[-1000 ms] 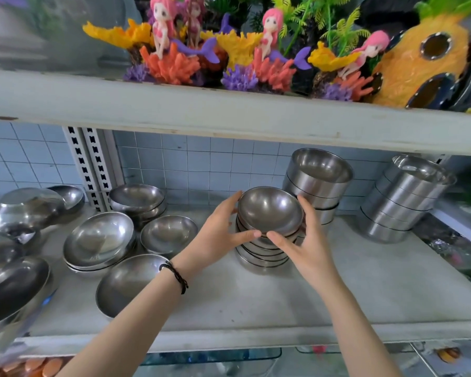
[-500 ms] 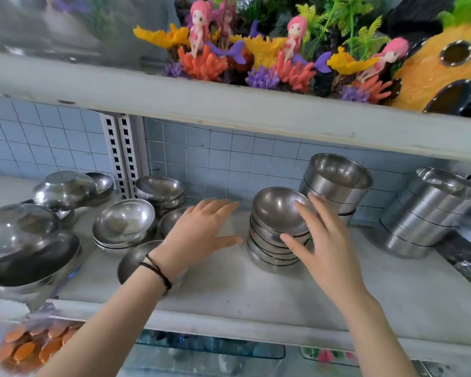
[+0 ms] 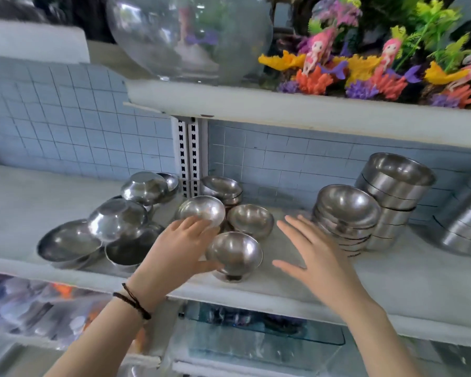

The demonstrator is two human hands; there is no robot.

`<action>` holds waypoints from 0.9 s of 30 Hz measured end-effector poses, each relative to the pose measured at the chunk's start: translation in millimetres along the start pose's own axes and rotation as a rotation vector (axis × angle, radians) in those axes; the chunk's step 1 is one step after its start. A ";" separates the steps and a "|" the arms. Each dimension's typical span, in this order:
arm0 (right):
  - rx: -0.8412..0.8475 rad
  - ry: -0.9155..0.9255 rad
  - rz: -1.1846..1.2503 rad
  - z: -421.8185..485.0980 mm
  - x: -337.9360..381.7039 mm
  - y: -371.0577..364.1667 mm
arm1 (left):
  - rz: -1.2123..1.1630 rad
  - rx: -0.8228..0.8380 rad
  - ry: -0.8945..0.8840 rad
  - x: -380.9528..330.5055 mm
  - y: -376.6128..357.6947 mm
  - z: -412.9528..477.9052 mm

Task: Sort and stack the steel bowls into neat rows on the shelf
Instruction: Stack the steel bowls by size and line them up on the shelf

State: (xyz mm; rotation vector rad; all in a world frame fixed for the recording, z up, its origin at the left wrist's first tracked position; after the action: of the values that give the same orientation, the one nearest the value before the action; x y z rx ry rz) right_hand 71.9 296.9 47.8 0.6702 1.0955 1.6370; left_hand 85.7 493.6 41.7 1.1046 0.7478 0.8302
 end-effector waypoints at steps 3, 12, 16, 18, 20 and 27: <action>0.036 -0.006 0.013 -5.8 30.1 -6.1 | 0.002 0.030 -0.006 19.9 2.4 -27.5; 0.158 -0.068 0.330 -1.7 83.4 -38.3 | -0.335 0.023 0.076 52.7 -27.3 -49.8; 0.133 -0.195 0.599 7.1 70.8 -53.4 | -0.626 -0.033 0.154 52.6 -45.9 -39.4; 0.101 -0.284 0.730 9.9 58.2 -62.9 | -0.774 -0.069 0.200 50.6 -56.2 -33.2; 0.072 -0.356 0.826 11.6 48.0 -74.8 | -0.877 -0.094 0.243 48.8 -67.8 -27.7; 0.061 -0.468 0.980 8.3 32.6 -109.3 | -1.063 -0.151 0.365 43.0 -91.7 -18.8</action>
State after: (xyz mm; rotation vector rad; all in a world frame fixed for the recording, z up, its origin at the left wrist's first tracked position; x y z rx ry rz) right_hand 115.5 338.5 -49.4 1.7109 0.4626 2.0620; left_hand 108.8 518.5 -55.6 0.2931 1.3705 0.1505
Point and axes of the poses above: each hand's wrist, its own z-axis towards the middle knuckle, its own y-axis out of the back of the hand, x = y × z, the point moved 10 cm from there along z, towards the middle knuckle, and after that the axes turned 12 degrees about -z, right-handed, at the moved point
